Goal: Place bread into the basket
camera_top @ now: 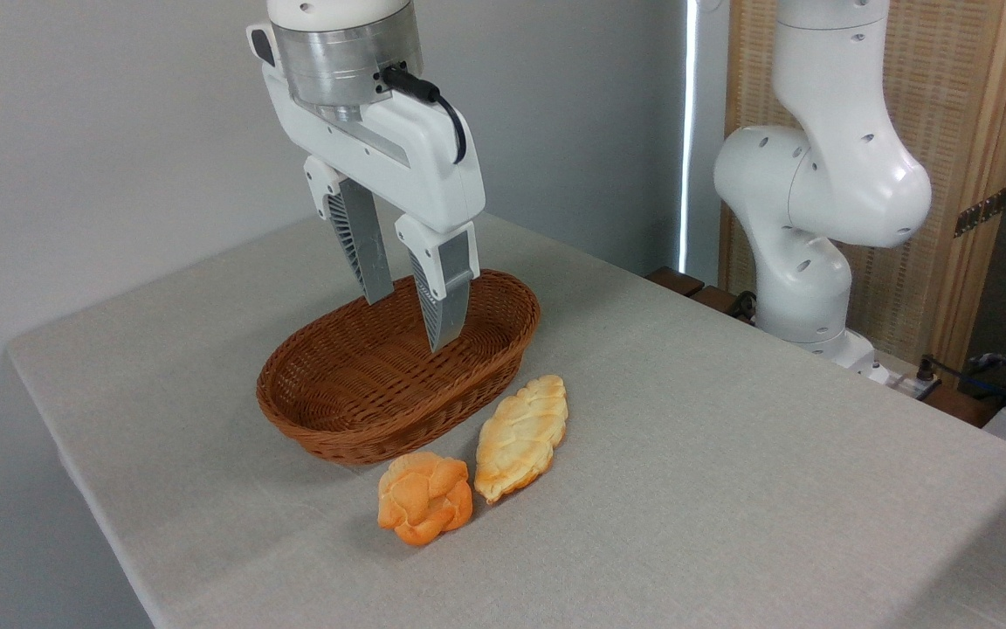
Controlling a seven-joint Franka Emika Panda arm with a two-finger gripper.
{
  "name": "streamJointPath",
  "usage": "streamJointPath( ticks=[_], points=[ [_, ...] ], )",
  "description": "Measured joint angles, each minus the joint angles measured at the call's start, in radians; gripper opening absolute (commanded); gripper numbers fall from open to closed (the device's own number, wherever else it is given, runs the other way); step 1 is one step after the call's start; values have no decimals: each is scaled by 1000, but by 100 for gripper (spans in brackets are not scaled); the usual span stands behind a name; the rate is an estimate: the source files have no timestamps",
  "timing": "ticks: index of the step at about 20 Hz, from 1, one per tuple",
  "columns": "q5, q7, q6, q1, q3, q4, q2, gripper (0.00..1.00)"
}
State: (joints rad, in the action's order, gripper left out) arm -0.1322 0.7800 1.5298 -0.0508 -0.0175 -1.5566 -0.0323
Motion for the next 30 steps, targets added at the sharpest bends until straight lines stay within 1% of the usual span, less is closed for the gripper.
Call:
streamJointPath(
  ticks=[6, 11, 13, 15, 18, 21, 24, 28, 30],
  points=[
    [0, 18, -27, 0, -1, 0, 0, 100],
    [0, 98, -25, -2, -1, -1, 0, 100],
    [0, 140, 12, -4, -1, -12, -2, 100],
    [3, 179, 79, -8, 1, -41, -7, 100],
    [48, 233, 119, -13, 2, -83, -18, 100],
    [69, 276, 150, -13, 2, -123, -30, 100],
    [76, 280, 179, -13, 0, -141, -47, 100],
    [106, 280, 186, -12, -4, -143, -65, 100],
    [112, 283, 186, -1, -6, -148, -80, 100]
  ],
)
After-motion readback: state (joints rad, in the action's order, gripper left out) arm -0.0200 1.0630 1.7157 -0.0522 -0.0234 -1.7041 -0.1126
